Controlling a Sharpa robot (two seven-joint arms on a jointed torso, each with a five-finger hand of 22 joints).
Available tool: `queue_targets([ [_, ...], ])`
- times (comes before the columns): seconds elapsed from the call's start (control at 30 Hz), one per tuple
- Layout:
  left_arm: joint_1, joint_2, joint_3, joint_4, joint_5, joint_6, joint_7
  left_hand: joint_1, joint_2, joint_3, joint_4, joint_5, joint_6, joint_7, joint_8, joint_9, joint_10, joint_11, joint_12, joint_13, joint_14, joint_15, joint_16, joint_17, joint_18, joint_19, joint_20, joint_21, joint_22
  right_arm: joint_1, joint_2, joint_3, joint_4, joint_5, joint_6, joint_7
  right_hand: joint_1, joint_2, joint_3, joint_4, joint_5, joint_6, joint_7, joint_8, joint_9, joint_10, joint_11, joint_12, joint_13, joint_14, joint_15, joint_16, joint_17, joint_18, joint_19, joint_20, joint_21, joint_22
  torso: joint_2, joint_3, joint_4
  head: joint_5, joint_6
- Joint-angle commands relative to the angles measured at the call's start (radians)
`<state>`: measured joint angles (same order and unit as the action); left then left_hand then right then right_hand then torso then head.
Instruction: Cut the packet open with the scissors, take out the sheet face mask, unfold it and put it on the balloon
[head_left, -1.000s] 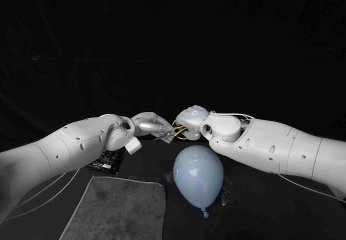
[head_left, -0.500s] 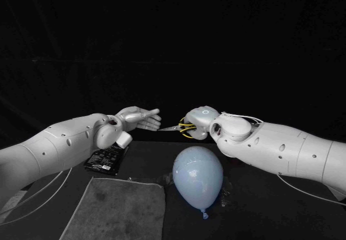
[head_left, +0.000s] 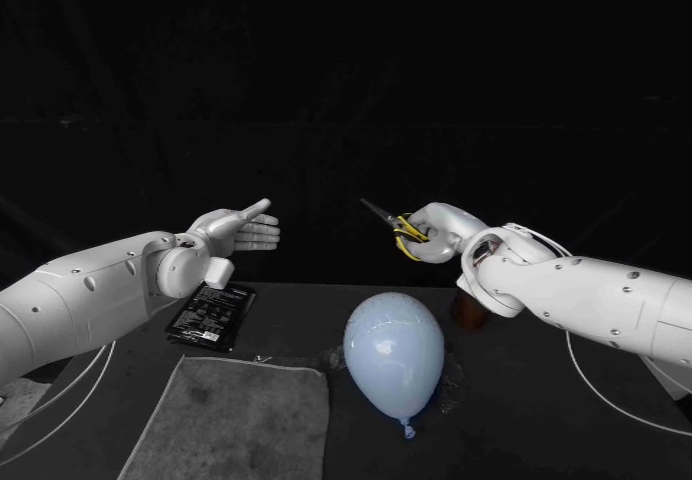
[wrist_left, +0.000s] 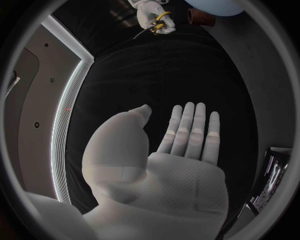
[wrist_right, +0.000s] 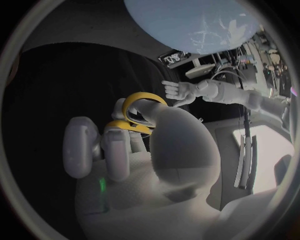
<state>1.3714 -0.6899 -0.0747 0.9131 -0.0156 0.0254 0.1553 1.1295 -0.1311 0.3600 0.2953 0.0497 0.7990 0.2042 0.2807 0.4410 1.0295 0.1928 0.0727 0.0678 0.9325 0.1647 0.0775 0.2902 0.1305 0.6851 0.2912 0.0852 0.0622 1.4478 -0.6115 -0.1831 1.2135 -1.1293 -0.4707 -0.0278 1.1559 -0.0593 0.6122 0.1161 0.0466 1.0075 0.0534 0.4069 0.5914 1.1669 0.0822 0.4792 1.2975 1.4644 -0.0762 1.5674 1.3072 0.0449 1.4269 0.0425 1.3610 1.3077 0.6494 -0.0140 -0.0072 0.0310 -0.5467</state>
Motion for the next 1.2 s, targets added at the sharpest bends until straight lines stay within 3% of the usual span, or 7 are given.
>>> queue_targets([
  [0.03,-0.002,-0.005,0.0,0.001,0.06,-0.047,0.046,0.003,0.014,-0.009,-0.002,-0.001,0.013,0.041,-0.004,-0.002,0.01,-0.001,0.008,0.001,0.009,-0.003,0.007,0.002,-0.005,0.014,-0.001,0.008,0.002,0.001,-0.037,0.001,0.036,0.418,-0.061,0.11,-0.028,0.006,-0.049,0.076,-0.002,0.007,-0.041,0.248,0.307,0.404,-0.138,1.092,0.273,0.106,-0.024,0.003,0.264,0.008,0.009,-0.025,0.002,0.135,-0.002,-0.0009,-0.0008,-0.005,0.002],
  [0.43,-0.02,-0.055,-0.005,0.051,0.075,-0.063,0.074,0.029,0.021,-0.021,-0.004,-0.001,0.023,0.037,-0.006,-0.006,0.018,-0.004,0.01,0.001,0.015,-0.006,0.012,0.004,0.002,0.033,-0.001,0.012,0.003,-0.01,-0.163,-0.002,0.136,0.901,0.106,0.22,-0.016,-0.045,-0.157,0.111,0.002,-0.009,-0.06,0.29,0.419,0.404,-0.152,1.092,0.273,0.106,-0.042,0.003,0.264,-0.022,0.088,-0.046,0.12,0.211,-0.011,0.0055,-0.0075,-0.035,0.014],
  [0.7,-0.043,-0.112,-0.006,0.128,0.076,-0.071,0.088,0.042,0.021,-0.026,-0.004,-0.001,0.027,0.037,-0.006,-0.008,0.019,-0.005,0.011,0.001,0.015,-0.006,0.013,0.005,0.004,0.035,-0.001,0.013,0.003,-0.035,-0.224,-0.004,0.212,1.02,0.2,0.248,-0.041,-0.001,-0.183,0.169,0.003,-0.006,-0.054,0.237,0.41,0.404,-0.148,1.092,0.273,0.106,-0.04,0.003,0.264,-0.027,0.1,-0.046,0.141,0.225,-0.014,0.0065,-0.0096,-0.066,0.018],
  [0.77,-0.05,-0.123,-0.006,0.146,0.077,-0.071,0.092,0.044,0.021,-0.027,-0.004,-0.001,0.027,0.037,-0.007,-0.008,0.019,-0.005,0.011,0.001,0.015,-0.006,0.013,0.005,0.004,0.035,-0.001,0.013,0.003,-0.044,-0.236,-0.004,0.237,1.049,0.213,0.256,-0.089,0.046,-0.199,0.174,0.002,-0.023,-0.039,0.178,0.385,0.404,-0.139,1.092,0.273,0.106,-0.031,0.003,0.264,-0.026,0.098,-0.04,0.137,0.224,-0.014,0.0077,-0.0104,-0.07,0.022],
  [0.97,-0.067,-0.148,-0.006,0.191,0.086,-0.065,0.102,0.047,0.022,-0.028,-0.004,-0.001,0.028,0.037,-0.007,-0.009,0.02,-0.005,0.011,0.001,0.015,-0.007,0.013,0.005,0.005,0.036,-0.001,0.013,0.003,-0.072,-0.25,-0.004,0.305,1.129,0.209,0.299,-0.008,0.048,-0.199,0.154,0.004,-0.02,-0.01,0.009,0.279,0.404,-0.112,1.092,0.273,0.103,-0.011,0.0,0.252,0.004,0.022,-0.019,0.015,0.162,-0.014,0.0082,-0.0096,-0.072,0.027],
  [1.0,-0.069,-0.151,-0.006,0.198,0.088,-0.063,0.104,0.048,0.022,-0.028,-0.004,-0.001,0.028,0.037,-0.007,-0.009,0.02,-0.005,0.01,0.001,0.015,-0.007,0.013,0.005,0.005,0.037,-0.001,0.013,0.003,-0.075,-0.25,-0.004,0.315,1.14,0.202,0.307,0.02,0.05,-0.191,0.146,0.007,-0.004,0.002,-0.057,0.224,0.367,-0.095,0.981,0.197,0.081,-0.004,-0.035,0.169,0.016,-0.013,-0.009,-0.045,0.133,-0.014,0.0075,-0.009,-0.072,0.027],
  [1.2,-0.076,-0.168,-0.006,0.23,0.093,-0.06,0.108,0.053,0.024,-0.03,-0.004,-0.001,0.029,0.037,-0.008,-0.01,0.019,-0.004,0.01,0.001,0.015,-0.006,0.013,0.005,0.006,0.04,-0.001,0.013,0.003,-0.084,-0.236,-0.004,0.348,1.175,0.201,0.325,0.094,0.068,-0.132,0.091,0.0,-0.005,0.034,-0.206,0.109,0.132,-0.066,-0.065,-0.547,0.044,0.02,-0.146,-0.03,0.038,-0.058,0.01,-0.171,0.066,-0.014,0.0055,-0.0077,-0.065,0.026],
])
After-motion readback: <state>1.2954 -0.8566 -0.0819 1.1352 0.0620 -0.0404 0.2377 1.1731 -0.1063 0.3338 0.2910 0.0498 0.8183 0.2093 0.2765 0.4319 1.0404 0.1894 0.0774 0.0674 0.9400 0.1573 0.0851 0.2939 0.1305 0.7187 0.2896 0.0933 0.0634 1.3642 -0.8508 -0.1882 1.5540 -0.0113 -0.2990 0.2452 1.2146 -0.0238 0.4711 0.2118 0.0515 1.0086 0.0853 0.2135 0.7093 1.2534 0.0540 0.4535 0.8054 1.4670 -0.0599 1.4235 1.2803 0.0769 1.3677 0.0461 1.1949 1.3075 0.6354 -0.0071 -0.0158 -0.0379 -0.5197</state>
